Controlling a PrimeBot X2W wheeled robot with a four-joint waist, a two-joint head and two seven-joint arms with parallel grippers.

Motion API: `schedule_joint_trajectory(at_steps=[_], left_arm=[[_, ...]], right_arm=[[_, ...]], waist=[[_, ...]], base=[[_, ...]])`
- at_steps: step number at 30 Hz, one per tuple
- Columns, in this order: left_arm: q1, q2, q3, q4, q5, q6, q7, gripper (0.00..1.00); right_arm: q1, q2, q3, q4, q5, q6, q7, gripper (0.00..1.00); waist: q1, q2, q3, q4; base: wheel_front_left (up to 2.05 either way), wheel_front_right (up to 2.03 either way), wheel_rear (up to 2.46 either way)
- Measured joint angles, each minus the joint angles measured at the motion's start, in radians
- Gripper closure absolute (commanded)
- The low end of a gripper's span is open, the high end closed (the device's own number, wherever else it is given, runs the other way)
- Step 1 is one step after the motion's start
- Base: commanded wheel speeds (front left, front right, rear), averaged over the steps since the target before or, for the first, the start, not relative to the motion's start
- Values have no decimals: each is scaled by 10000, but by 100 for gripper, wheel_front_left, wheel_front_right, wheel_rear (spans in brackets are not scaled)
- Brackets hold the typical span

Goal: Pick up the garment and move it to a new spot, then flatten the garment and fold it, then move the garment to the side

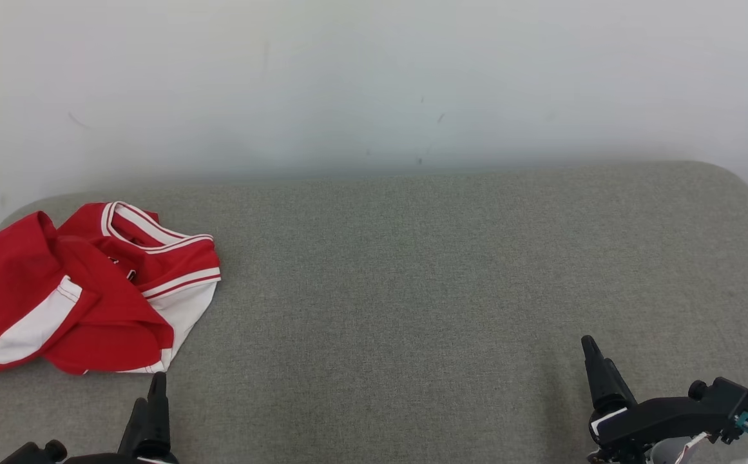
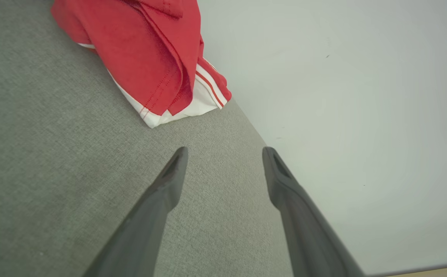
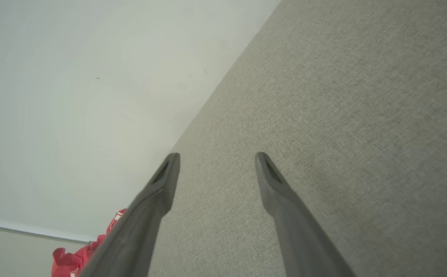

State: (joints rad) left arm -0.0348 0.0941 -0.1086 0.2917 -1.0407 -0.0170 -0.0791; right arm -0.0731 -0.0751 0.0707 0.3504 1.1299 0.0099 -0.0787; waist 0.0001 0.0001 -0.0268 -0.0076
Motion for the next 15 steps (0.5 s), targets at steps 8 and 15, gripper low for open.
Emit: schedule_joint_trajectory(at_steps=[8,15], left_arm=[[-9,232,-405,-155,1517,286,-286,0],[-56,527,-788,-228,2926,523,-552,0]], right_arm=[[-124,-215,453,-38,-1306,-291,-284,0],[-197,-437,874,-21,-2541,-500,-552,0]], waist=[[0,0,-49,-4],[0,0,-89,-3]], base=[[0,0,0],[0,0,0]])
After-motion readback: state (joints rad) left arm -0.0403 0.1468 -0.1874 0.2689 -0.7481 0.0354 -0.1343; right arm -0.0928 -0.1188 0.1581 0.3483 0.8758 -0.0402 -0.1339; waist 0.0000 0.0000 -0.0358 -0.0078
